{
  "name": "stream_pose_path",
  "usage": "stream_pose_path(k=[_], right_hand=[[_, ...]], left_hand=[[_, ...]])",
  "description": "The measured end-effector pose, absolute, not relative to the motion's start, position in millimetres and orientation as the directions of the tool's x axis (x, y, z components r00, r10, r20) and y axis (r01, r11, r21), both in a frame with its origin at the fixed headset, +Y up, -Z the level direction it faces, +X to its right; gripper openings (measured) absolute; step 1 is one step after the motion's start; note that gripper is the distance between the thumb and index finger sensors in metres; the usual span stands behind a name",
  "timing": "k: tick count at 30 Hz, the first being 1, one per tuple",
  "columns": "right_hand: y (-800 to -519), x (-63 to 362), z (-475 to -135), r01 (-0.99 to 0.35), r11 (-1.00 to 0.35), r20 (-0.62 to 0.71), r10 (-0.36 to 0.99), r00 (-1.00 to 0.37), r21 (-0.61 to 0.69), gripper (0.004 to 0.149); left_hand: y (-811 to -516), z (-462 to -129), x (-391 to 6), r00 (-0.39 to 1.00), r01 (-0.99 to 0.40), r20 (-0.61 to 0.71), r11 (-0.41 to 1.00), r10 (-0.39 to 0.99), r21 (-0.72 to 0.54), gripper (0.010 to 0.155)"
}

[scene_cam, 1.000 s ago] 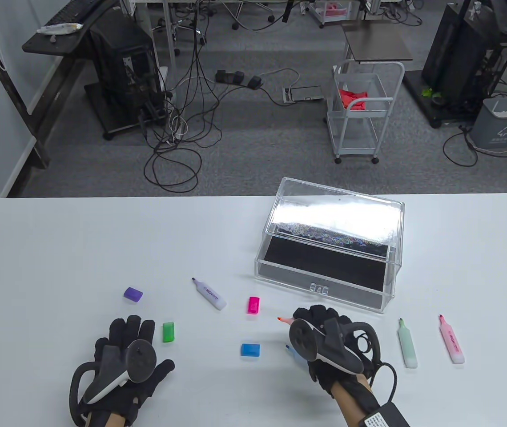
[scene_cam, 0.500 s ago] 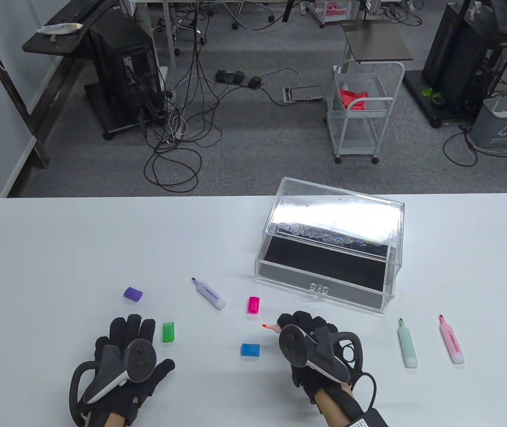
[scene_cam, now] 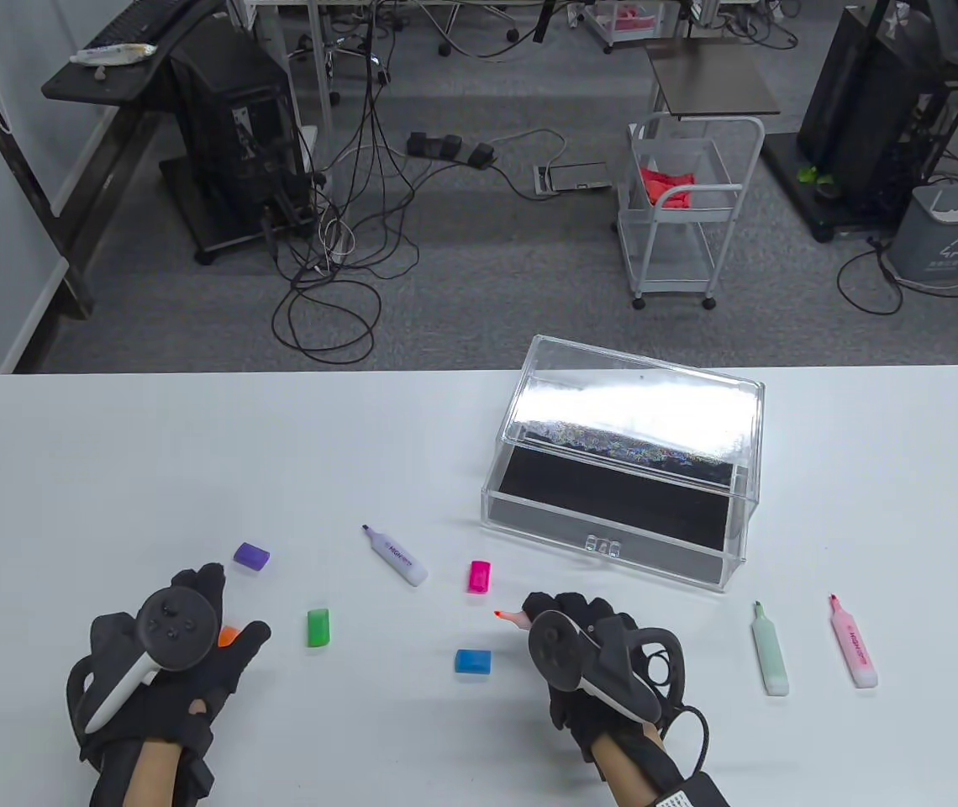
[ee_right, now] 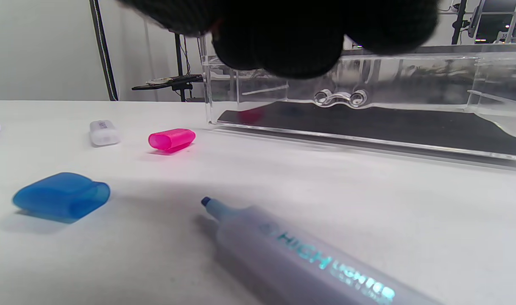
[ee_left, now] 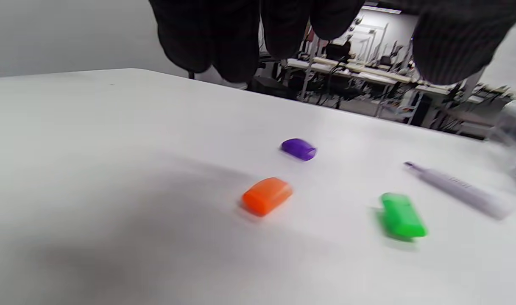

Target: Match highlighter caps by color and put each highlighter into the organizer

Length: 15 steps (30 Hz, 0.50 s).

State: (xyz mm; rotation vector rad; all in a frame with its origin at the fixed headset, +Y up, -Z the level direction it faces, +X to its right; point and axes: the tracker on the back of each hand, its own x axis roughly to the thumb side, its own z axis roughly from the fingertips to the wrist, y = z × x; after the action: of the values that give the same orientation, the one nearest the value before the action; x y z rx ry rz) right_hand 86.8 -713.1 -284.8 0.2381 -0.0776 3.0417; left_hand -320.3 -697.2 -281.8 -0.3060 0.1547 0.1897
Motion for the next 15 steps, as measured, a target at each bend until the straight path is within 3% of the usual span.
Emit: stream_pose_path(k=[7,15], right_hand=[[-713.1,85.3,-284.2,-0.088,-0.995,0.157,0.080,-0.984,-0.049,0.049],[-714.3,83.4,-283.5,-0.073,-0.995,0.158,0.062,-0.985,-0.061,0.050]], left_hand=[[-751.3,-298.7,-331.2,0.957,-0.177,-0.282,0.909,0.069,-0.377,0.083],[-767.2,-303.0,-330.8,0.958,-0.101,-0.286,0.930,-0.005,-0.354,0.074]])
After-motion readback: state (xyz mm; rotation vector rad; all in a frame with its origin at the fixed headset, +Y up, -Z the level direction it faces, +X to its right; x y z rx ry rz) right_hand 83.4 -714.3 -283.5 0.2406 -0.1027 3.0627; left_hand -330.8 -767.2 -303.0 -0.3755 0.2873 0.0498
